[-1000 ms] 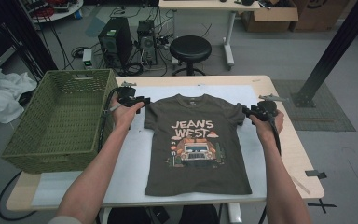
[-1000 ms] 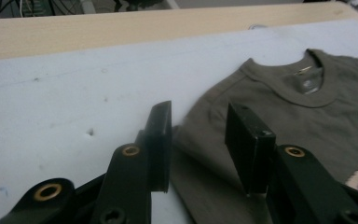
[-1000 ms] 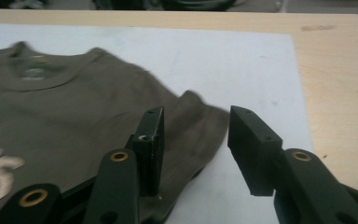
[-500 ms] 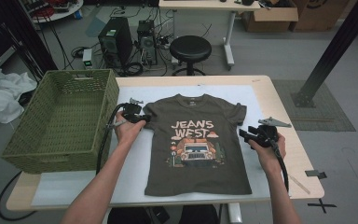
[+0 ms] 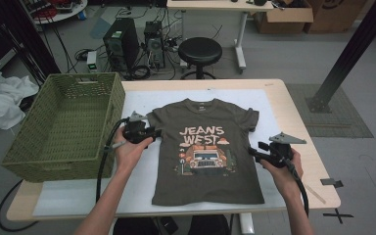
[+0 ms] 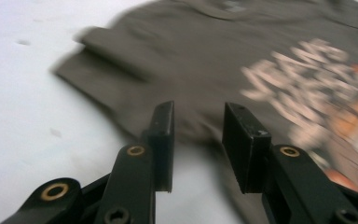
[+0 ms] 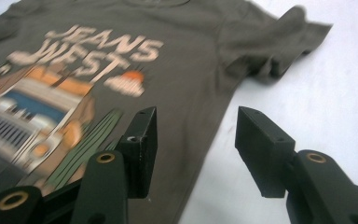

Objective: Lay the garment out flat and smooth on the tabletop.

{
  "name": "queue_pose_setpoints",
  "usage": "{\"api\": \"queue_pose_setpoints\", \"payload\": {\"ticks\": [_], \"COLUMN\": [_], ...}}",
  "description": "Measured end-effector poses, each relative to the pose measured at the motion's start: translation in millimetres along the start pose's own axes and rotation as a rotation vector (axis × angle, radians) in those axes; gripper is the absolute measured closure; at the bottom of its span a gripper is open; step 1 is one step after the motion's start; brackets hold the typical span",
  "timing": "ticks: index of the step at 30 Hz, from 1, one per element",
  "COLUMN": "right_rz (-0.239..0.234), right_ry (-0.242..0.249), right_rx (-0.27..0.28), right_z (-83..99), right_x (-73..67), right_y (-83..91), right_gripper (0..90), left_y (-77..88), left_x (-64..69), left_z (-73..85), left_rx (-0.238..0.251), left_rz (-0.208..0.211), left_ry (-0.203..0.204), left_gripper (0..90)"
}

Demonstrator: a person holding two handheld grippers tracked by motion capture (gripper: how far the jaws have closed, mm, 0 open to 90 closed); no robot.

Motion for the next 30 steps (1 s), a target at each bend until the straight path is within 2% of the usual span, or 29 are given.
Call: {"api": "queue_pose_setpoints", "payload": {"ticks": [2,5,6,8,9,10,11,13,14,16,18,20,21,22,23,24,26,29,30], "right_rz": [-0.019,-0.076,-0.097,-0.094,-0.094,-0.071,-0.073,-0.07,-0.06,-0.054,-0.058,-0.046,-0.038,-0.033,-0.031,-0.031,-0.043,-0.073,-0.074], "right_ry": [0.001,0.006,0.018,0.037,0.037,0.051,0.043,0.026,0.022,0.002,-0.009,0.005,0.0,0.001,0.005,0.012,0.006,-0.036,-0.035], "right_rx": [0.003,0.008,0.002,-0.009,-0.009,-0.037,-0.038,-0.049,-0.056,-0.06,-0.073,-0.038,-0.02,-0.02,-0.026,-0.033,-0.037,-0.05,-0.052], "right_z": [7.3,18.3,24.2,33.6,33.6,48.8,52.9,63.6,69.7,81.3,95.0,100.3,101.4,101.6,101.7,102.0,101.8,102.4,102.5], "right_x": [-8.4,-27.2,-35.9,-43.3,-43.3,-49.1,-50.6,-52.5,-52.4,-53.7,-57.2,-58.8,-58.5,-57.6,-56.6,-56.4,-55.2,-50.5,-49.5], "right_y": [7.6,22.4,30.0,40.0,40.0,54.0,57.4,64.0,66.9,71.3,74.1,74.5,75.5,76.2,76.9,77.3,77.1,79.7,80.4], "right_gripper": [48.9,46.7,46.6,46.6,46.6,46.6,46.6,46.6,46.6,46.8,49.7,50.9,57.2,62.3,71.5,76.7,85.7,87.7,87.7], "left_y": [10.9,34.7,42.6,48.0,58.8,66.6,68.8,71.6,72.6,73.5,73.6,74.2,74.6,74.3,73.6,73.9,74.9,78.3,79.2], "left_x": [11.6,26.3,30.1,33.3,40.7,49.4,53.0,61.9,68.5,78.2,88.8,95.2,98.5,103.8,105.4,108.0,111.0,108.8,108.0], "left_z": [8.9,23.6,29.9,36.2,50.3,66.5,73.4,88.1,95.5,103.2,107.6,108.7,109.1,110.3,110.7,111.2,112.8,116.0,116.5], "left_rx": [-0.002,0.014,0.024,0.018,0.004,-0.007,-0.021,-0.042,-0.061,-0.076,-0.071,-0.074,-0.076,-0.077,-0.071,-0.065,-0.058,-0.049,-0.052], "left_rz": [0.061,0.119,0.126,0.135,0.15,0.168,0.177,0.18,0.194,0.204,0.178,0.162,0.169,0.173,0.16,0.171,0.209,0.24,0.244], "left_ry": [0.003,-0.014,-0.015,-0.016,-0.03,-0.031,-0.039,-0.072,-0.102,-0.136,-0.199,-0.22,-0.223,-0.245,-0.269,-0.273,-0.214,-0.148,-0.141], "left_gripper": [64.9,63.8,63.7,63.2,63.2,63.2,63.1,63.0,62.5,61.8,59.4,59.5,60.9,62.5,64.4,67.3,85.3,88.7,88.6]}}
Point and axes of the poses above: each handheld gripper's, and its own axes: y roughly backward along the jaws, z roughly out of its underside, x roughly to its right, the point moved 9 cm from there along -y, roughly forward along the jaws, and after that the axes turned 5 degrees about -y, right-handed, at the moved point
